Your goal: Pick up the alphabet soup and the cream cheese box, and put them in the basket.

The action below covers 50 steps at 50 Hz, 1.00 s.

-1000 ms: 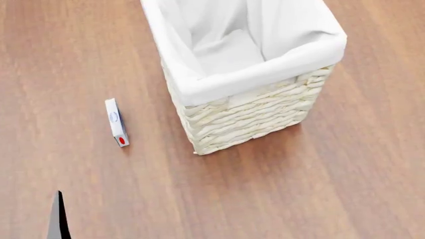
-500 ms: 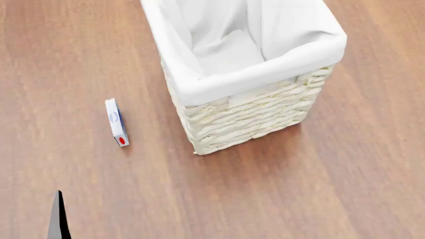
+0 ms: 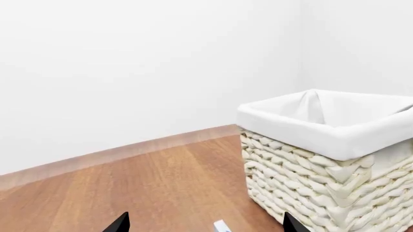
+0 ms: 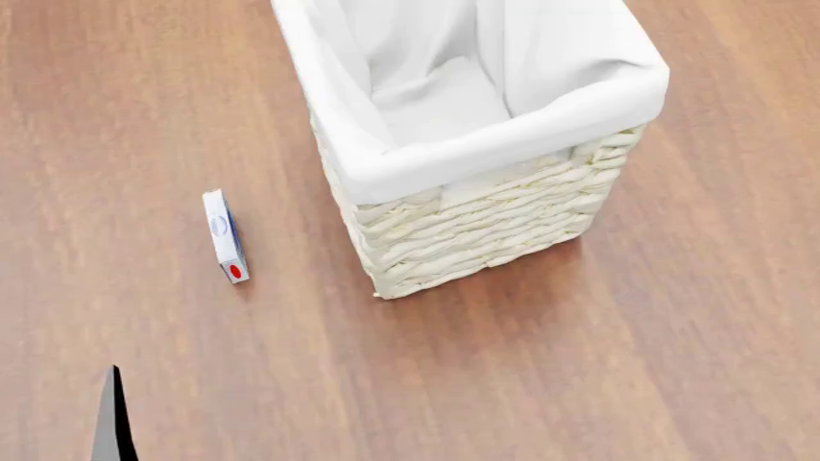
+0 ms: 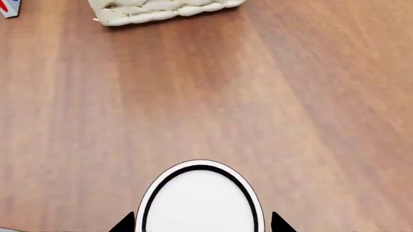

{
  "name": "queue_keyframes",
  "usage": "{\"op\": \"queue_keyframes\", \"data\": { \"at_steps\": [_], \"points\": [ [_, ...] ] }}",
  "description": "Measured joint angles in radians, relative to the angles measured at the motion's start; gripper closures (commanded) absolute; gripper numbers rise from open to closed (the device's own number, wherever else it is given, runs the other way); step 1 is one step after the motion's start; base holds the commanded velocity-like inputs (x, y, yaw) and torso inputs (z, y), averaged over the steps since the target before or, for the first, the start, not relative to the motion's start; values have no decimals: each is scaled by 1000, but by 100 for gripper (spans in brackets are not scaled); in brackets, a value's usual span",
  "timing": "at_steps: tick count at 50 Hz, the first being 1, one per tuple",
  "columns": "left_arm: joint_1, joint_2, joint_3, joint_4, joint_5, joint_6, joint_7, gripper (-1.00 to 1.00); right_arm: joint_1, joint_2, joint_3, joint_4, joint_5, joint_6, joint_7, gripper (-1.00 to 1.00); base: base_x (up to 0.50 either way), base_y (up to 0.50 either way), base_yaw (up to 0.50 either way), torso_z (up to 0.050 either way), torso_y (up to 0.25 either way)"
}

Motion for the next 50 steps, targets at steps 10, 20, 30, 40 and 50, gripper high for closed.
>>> {"op": "queue_keyframes", "data": {
  "at_steps": [10,20,30,40,50],
  "points": [
    [-2,-2,2,2,2,-5,-4,-100,14,-2,-4,14,5,8,-2,-100,0,0,0,0,0],
    [-3,-4,4,3,3,-9,-7,-100,23,-3,-9,26,6,7,-4,100,0,0,0,0,0],
    [-5,-6,6,2,1,-11,-9,-100,25,-2,-15,30,6,2,2,100,1,0,0,0,0],
    [-7,-8,7,0,-1,-10,-11,-100,28,1,-20,30,8,1,10,100,1,0,1,0,0],
    [-5,-10,7,0,-2,-7,-13,-100,35,27,-14,-23,-28,-12,37,100,0,0,0,0,0]
  ]
}}
